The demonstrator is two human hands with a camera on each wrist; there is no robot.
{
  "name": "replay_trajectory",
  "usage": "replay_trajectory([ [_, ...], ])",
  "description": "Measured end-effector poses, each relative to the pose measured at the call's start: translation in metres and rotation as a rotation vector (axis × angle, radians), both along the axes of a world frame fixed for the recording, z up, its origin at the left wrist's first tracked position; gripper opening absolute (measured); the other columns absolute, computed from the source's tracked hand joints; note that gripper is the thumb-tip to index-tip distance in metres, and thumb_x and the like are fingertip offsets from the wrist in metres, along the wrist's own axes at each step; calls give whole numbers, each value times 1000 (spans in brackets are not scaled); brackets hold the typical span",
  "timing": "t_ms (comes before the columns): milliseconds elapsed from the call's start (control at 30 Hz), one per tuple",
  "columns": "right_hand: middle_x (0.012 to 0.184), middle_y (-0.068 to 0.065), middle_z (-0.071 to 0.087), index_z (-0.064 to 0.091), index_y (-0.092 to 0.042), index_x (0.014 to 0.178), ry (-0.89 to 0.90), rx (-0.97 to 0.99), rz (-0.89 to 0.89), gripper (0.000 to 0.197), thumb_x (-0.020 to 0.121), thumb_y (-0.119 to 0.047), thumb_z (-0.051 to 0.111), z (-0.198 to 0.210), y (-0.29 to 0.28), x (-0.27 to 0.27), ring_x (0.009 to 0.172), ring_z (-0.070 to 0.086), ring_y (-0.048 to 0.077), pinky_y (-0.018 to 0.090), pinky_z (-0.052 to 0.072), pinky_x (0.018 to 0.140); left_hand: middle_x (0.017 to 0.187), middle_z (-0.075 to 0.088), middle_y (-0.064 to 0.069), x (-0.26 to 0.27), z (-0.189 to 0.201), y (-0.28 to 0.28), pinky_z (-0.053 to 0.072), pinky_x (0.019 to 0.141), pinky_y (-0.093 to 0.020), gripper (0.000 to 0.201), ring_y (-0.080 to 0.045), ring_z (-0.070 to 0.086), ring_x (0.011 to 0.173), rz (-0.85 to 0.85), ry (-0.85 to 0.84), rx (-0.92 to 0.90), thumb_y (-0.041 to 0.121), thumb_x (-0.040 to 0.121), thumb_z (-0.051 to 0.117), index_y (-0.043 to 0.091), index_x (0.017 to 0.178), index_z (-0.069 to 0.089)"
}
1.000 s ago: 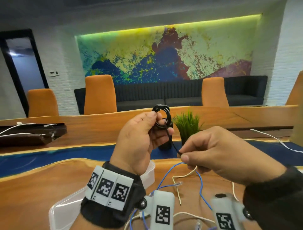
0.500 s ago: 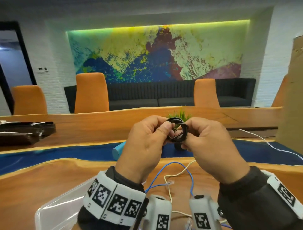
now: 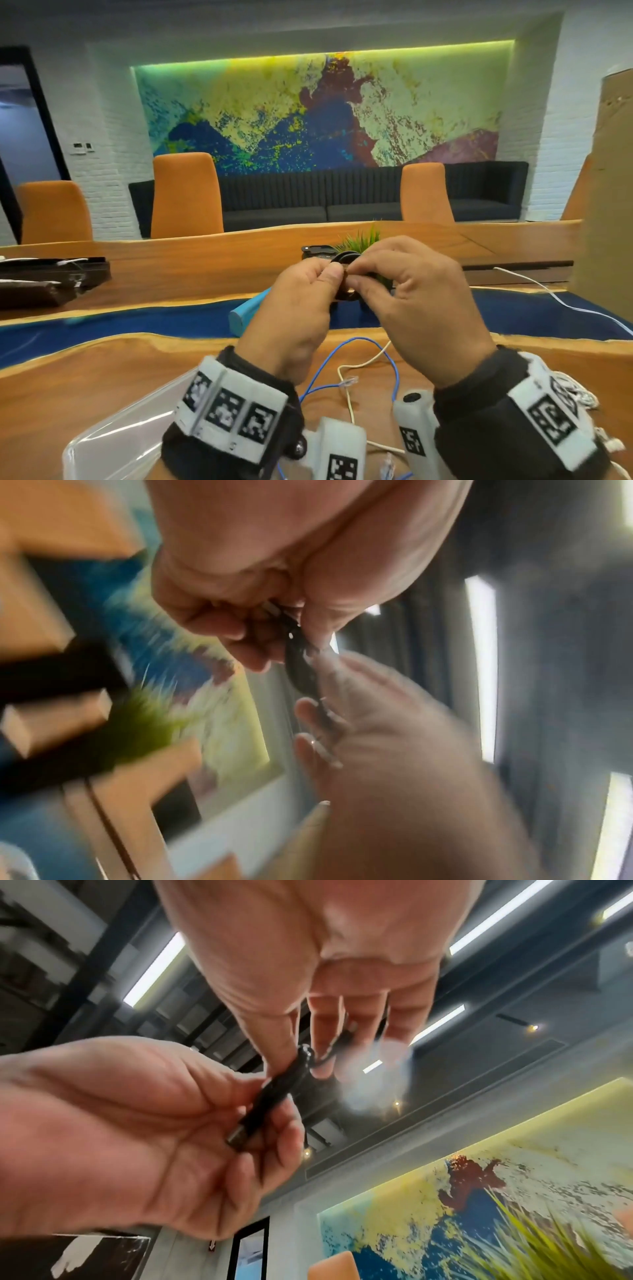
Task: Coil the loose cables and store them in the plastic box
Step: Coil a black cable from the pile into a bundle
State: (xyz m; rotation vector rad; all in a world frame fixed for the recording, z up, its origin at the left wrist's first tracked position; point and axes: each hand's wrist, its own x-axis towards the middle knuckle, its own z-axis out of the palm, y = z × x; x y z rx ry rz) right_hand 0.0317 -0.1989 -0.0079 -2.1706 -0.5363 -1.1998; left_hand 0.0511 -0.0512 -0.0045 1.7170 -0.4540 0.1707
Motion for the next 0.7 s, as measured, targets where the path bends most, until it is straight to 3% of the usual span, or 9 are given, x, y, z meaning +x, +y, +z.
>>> replay_trajectory([
  [67, 93, -6, 66, 74, -17, 89, -118, 71, 35, 8, 85, -21, 70, -5, -3, 6, 87, 62, 11, 37, 55, 74, 85, 65, 3, 0, 3, 2, 36, 69, -29, 28, -13, 50, 86, -112, 152, -122, 27, 103, 45, 20, 85, 66],
  [167, 107, 1, 67, 74, -13, 92, -183, 139, 107, 8, 84, -13, 71, -10, -6, 12, 102, 63, 12, 37, 56, 85, 89, 66, 3, 4, 5, 9, 34, 76, -34, 19, -16, 49, 93, -204, 189, -156, 33, 93, 54, 23, 85, 68],
  [233, 116, 4, 65, 73, -12, 94, -184, 168, 158, 11, 84, -12, 71, -12, -7, 14, 111, 61, 13, 38, 55, 89, 92, 64, -1, 5, 5, 13, 34, 76, -34, 20, -20, 47, 96, -244, 196, -177, 37, 83, 58, 21, 89, 67],
  [367, 122, 3, 62, 73, -17, 94, -125, 146, 177, 12, 84, -15, 69, -12, -8, 15, 115, 58, 11, 35, 54, 90, 93, 63, -5, 2, 7, 15, 36, 70, -30, 23, -22, 46, 92, -279, 190, -189, 36, 80, 59, 18, 91, 69],
  [433, 123, 0, 60, 74, -21, 92, -63, 124, 189, 12, 83, -17, 68, -10, -7, 14, 114, 58, 8, 31, 54, 89, 88, 62, -5, -1, 9, 14, 37, 64, -22, 23, -17, 48, 80, -262, 128, -139, 35, 82, 58, 17, 89, 70],
  [533, 116, -4, 60, 74, -17, 85, 99, 144, 269, 8, 80, -21, 69, -8, -11, 13, 111, 58, 10, 32, 53, 90, 72, 64, 6, -3, 11, 14, 41, 55, -13, 22, 0, 51, 58, -197, -22, -12, 25, 95, 54, 11, 95, 70],
  [633, 110, 0, 63, 73, -8, 76, 357, 411, 492, 11, 73, -19, 72, -4, -15, 12, 107, 62, 16, 40, 53, 92, 70, 64, 8, -1, 7, 16, 43, 58, -19, 22, -4, 52, 61, -75, -249, 203, 28, 100, 52, 17, 95, 71],
  [700, 112, 8, 63, 71, -8, 73, 523, 652, 636, 9, 70, -15, 75, -4, -12, 11, 109, 61, 28, 49, 48, 96, 69, 61, 9, 0, 6, 15, 40, 56, -19, 21, -5, 50, 61, 2, -381, 314, 30, 100, 52, 19, 91, 69],
])
